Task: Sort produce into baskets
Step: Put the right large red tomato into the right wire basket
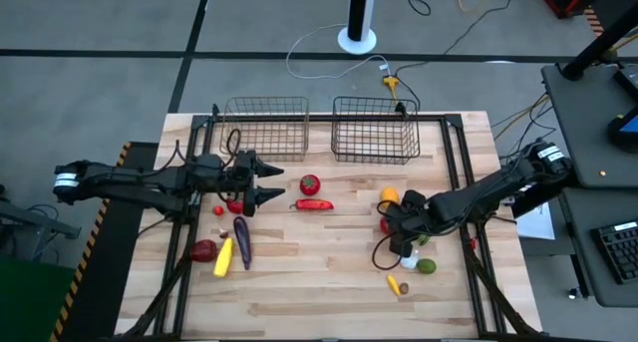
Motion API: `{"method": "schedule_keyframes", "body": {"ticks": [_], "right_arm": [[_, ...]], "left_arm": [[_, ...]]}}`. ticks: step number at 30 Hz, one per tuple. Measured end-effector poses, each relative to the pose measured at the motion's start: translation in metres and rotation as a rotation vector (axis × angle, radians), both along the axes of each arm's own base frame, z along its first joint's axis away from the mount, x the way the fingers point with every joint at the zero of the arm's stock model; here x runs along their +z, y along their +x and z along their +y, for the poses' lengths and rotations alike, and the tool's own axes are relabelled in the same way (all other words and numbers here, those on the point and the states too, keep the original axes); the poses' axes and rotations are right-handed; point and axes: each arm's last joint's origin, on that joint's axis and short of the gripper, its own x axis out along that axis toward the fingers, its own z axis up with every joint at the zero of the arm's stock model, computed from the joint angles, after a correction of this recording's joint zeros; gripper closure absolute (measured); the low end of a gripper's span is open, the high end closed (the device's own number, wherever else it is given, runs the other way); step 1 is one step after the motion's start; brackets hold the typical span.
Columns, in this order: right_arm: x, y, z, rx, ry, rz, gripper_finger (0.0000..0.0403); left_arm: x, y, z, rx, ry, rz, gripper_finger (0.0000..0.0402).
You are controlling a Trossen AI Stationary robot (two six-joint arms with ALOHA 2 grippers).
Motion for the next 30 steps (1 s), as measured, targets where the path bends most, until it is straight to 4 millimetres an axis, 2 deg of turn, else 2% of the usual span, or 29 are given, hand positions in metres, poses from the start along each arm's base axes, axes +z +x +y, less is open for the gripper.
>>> {"method": "schedule_keyframes", "body": {"ticks": [10, 22, 25, 30], "right_arm": [[-0.014, 0.009, 0.0, -0.012, -0.009, 0.033, 0.0037], [-0.017, 0.014, -0.006, -0.041, 0.011, 0.03, 0.0038], [-0.017, 0.014, -0.007, -0.041, 0.025, 0.035, 0.0055], [-0.017, 0.014, -0.007, -0.041, 0.026, 0.033, 0.0107]], "left_arm": [[-0.003, 0.004, 0.0, 0.0, 0.0, 0.009, 0.0088], [-0.003, 0.006, 0.0, 0.0, 0.008, 0.005, 0.0088], [-0.003, 0.006, 0.0, -0.001, 0.014, 0.006, 0.0088], [-0.003, 0.006, 0.0, -0.001, 0.01, 0.005, 0.0088]]}}
